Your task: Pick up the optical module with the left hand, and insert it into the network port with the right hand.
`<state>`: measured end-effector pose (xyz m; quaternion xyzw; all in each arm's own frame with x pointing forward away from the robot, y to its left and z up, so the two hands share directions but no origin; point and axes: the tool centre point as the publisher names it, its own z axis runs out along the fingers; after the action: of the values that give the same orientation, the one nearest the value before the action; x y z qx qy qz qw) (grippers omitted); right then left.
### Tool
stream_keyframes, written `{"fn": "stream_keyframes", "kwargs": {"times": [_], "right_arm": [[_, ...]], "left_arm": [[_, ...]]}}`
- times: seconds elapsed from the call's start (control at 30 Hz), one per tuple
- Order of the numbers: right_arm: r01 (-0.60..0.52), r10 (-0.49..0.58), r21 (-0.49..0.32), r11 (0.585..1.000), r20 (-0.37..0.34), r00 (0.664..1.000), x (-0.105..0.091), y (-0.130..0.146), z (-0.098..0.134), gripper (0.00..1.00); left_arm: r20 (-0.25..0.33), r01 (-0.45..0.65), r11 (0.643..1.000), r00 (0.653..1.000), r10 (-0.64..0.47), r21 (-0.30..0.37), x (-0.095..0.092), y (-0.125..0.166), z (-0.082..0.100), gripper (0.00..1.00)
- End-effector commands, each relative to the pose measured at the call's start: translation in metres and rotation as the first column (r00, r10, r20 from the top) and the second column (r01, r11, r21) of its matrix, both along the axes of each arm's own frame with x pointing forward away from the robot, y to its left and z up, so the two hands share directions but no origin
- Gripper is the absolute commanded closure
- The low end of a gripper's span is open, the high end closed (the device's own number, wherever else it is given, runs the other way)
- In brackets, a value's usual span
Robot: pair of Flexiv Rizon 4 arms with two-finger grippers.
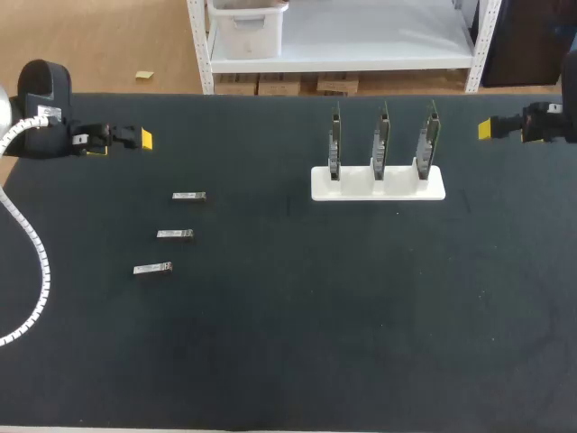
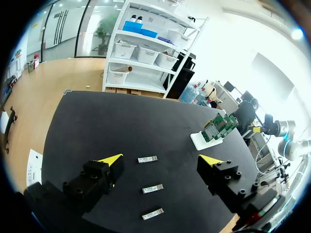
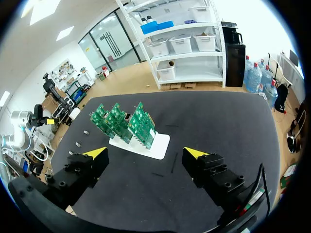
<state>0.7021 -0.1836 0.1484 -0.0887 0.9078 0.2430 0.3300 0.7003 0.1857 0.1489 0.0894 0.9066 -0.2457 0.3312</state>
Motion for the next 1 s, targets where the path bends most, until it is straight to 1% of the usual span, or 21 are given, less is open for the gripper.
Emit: {"fn": "stream_keyframes", "kwargs": {"times": [0.03, 0.83, 0.9, 0.97, 1.0], "right_arm": [[0.002, -0.002, -0.001, 1.000, 0.000, 1.000, -0.0017, -0.0005, 0.0013, 0.00], [0.002, -0.002, -0.001, 1.000, 0.000, 1.000, -0.0017, -0.0005, 0.0013, 0.00], [0.002, -0.002, -0.001, 1.000, 0.000, 1.000, -0.0017, -0.0005, 0.0013, 0.00], [0.002, -0.002, -0.001, 1.000, 0.000, 1.000, -0.0017, -0.0005, 0.0013, 0.00], [0.002, -0.002, -0.001, 1.000, 0.000, 1.000, -0.0017, -0.0005, 0.0013, 0.00]], "left_arm": [[-0.002, -0.002, 1.000, 1.000, 0.002, 0.003, -0.0003, -0.0004, 0.0008, 0.00], [-0.002, -0.002, 1.000, 1.000, 0.002, 0.003, -0.0003, -0.0004, 0.0008, 0.00], [-0.011, 0.017, 1.000, 1.000, -0.016, 0.009, 0.0018, 0.0006, 0.0012, 0.00], [0.000, 0.018, 1.000, 1.000, -0.018, 0.008, 0.0046, 0.0013, 0.0021, 0.00], [0.000, 0.041, 0.999, 0.999, -0.041, 0.016, 0.0054, 0.0020, 0.0026, 0.00]]}}
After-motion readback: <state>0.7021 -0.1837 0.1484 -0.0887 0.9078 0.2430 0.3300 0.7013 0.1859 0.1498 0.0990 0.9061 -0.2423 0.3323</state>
